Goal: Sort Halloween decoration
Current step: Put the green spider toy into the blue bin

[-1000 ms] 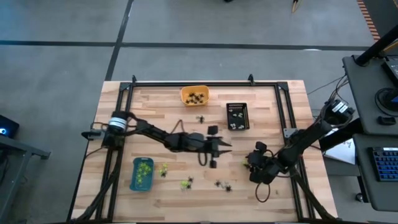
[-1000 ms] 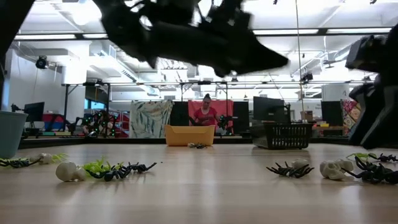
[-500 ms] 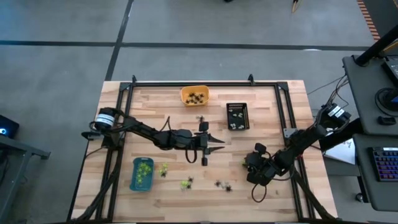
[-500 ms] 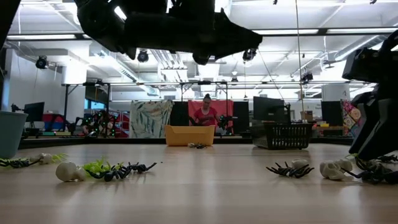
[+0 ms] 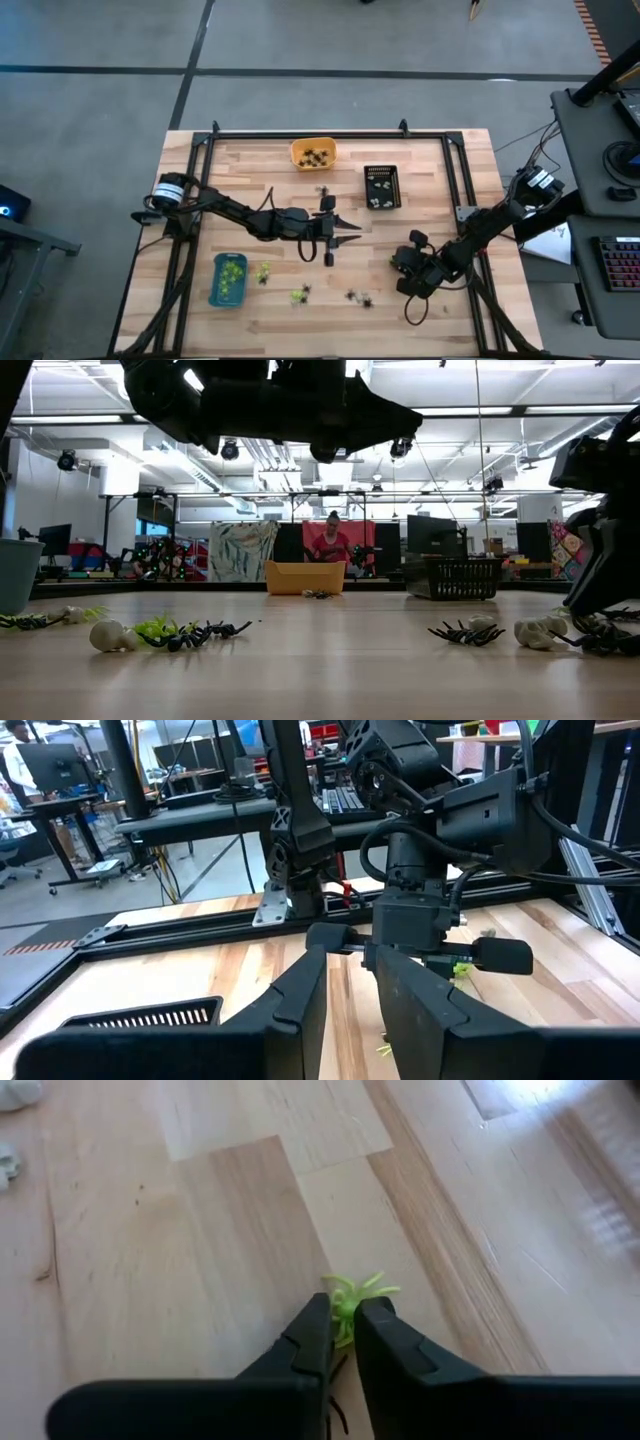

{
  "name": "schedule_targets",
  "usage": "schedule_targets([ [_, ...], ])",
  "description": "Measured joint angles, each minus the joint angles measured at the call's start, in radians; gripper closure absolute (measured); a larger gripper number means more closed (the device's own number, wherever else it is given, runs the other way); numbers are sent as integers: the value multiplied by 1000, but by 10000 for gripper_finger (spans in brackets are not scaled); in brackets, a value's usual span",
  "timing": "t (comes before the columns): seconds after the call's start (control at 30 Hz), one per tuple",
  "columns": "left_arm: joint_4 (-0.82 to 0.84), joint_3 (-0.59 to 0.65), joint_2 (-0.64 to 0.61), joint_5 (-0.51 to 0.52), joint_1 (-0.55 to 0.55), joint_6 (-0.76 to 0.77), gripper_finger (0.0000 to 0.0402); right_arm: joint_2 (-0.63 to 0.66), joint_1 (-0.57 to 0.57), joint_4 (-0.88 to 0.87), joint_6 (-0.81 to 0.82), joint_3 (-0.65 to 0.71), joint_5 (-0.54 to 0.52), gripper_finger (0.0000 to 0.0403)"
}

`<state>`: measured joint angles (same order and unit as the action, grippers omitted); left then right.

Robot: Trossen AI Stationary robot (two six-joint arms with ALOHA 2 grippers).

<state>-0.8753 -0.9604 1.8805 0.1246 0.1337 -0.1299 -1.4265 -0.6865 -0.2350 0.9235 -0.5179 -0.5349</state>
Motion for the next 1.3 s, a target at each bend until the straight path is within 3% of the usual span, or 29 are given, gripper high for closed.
schedule_targets([
  [0.33, -22, 0, 0, 0, 0, 0, 327, 34, 0, 1, 1, 3, 1, 394],
  [0.87, -23, 0, 0, -7, 2, -1, 327, 151, 3, 6, 55, 3, -116, 394],
  [0.93, -9, 0, 7, -22, 3, -4, 327, 155, 13, 2, 147, 3, -91, 394],
  [1.13, 3, -18, 68, -64, 15, 21, 327, 157, 63, 0, 421, 3, 131, 394],
  [1.3, 2, -93, 175, -66, 32, 43, 327, 158, 67, 0, 492, 4, 151, 394],
])
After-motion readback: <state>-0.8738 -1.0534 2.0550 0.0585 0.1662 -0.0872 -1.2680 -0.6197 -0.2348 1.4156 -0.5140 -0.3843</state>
